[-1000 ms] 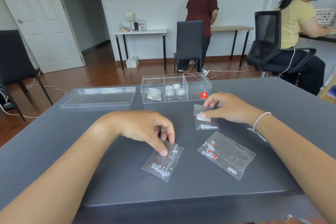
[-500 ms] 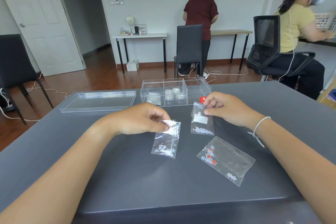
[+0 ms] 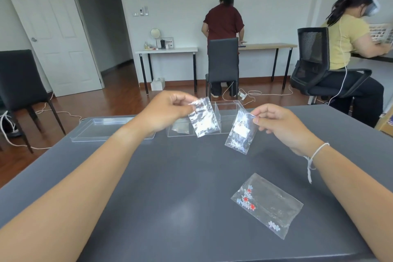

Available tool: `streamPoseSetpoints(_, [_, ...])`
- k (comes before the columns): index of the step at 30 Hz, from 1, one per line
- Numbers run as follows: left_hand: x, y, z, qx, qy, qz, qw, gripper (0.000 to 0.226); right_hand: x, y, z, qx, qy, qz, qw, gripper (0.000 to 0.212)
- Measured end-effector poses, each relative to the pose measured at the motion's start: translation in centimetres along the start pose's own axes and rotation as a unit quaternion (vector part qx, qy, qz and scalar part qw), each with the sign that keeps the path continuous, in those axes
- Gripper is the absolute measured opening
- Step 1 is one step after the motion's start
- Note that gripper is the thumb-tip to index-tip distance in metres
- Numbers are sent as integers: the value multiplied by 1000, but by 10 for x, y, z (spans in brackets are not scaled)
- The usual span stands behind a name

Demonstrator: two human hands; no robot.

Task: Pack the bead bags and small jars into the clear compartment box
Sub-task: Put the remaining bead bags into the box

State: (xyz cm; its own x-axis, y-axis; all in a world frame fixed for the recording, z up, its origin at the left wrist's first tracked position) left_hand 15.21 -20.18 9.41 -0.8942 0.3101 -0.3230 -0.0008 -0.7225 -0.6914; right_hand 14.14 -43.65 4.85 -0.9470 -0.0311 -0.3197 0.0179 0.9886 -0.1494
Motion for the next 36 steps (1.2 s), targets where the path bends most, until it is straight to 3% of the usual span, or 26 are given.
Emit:
streamPoseSetpoints(9, [-53, 4, 15, -28, -5, 66, 997, 17, -27, -37, -15, -53, -42, 92, 993, 21])
streamPoseSetpoints(15, [-80, 23, 15, -49, -8, 75, 996, 22, -45, -52, -17, -74, -67, 137, 985, 13])
streamPoseSetpoints(21, [-104, 38, 9, -81, -11, 86, 993, 21, -43, -61, -3, -111, -65, 178, 976, 22])
streamPoseSetpoints(36, [-121, 79, -9, -185, -17, -3, 983, 23, -38, -52, 7, -121, -36, 158, 979, 21])
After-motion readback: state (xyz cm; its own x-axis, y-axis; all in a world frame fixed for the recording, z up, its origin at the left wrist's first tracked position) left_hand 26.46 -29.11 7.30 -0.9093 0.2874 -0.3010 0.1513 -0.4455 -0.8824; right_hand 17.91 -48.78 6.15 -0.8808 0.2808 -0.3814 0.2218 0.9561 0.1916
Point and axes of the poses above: each hand's wrist, its own x-axis away from the middle knuckle, its own y-axis out of the palm, z = x × y, the point moved 8 cm from there along -x, towards the middle knuckle, and after that the axes turned 14 degrees about -x, right-handed, at the moved point
